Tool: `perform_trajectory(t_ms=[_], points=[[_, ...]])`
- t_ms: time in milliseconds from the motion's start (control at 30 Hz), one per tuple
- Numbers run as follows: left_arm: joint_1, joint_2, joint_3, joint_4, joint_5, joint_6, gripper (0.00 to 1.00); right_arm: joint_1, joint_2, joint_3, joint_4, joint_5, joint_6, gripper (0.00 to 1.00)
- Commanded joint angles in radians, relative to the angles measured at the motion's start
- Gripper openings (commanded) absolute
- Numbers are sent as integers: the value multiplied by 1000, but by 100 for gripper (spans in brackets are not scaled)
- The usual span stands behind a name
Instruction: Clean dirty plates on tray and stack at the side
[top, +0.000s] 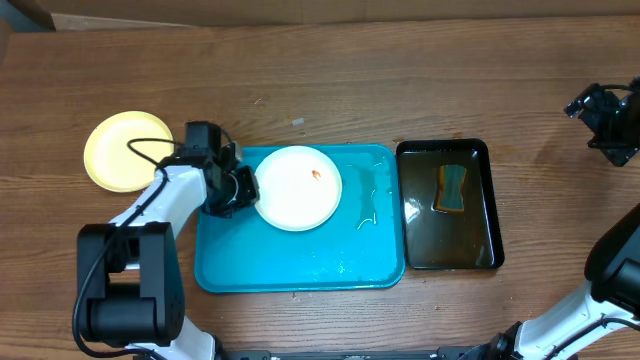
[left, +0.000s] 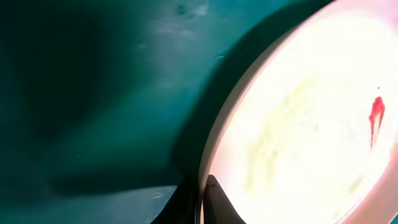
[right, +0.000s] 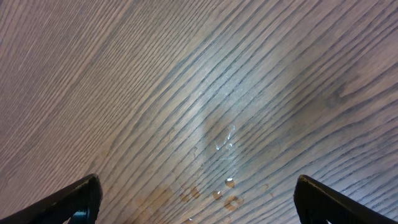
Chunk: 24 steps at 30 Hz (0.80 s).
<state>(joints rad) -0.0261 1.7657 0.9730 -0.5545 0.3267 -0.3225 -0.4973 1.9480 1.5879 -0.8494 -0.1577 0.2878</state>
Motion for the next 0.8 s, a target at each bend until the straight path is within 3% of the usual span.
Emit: perform_trajectory(t_ms=[0, 767], points=[[-45, 1, -2, 33, -17, -7, 9, -4, -24, 17, 4, 0, 5, 100], [-182, 1, 6, 173, -154, -3, 13, -4, -24, 17, 4, 0, 5, 100]])
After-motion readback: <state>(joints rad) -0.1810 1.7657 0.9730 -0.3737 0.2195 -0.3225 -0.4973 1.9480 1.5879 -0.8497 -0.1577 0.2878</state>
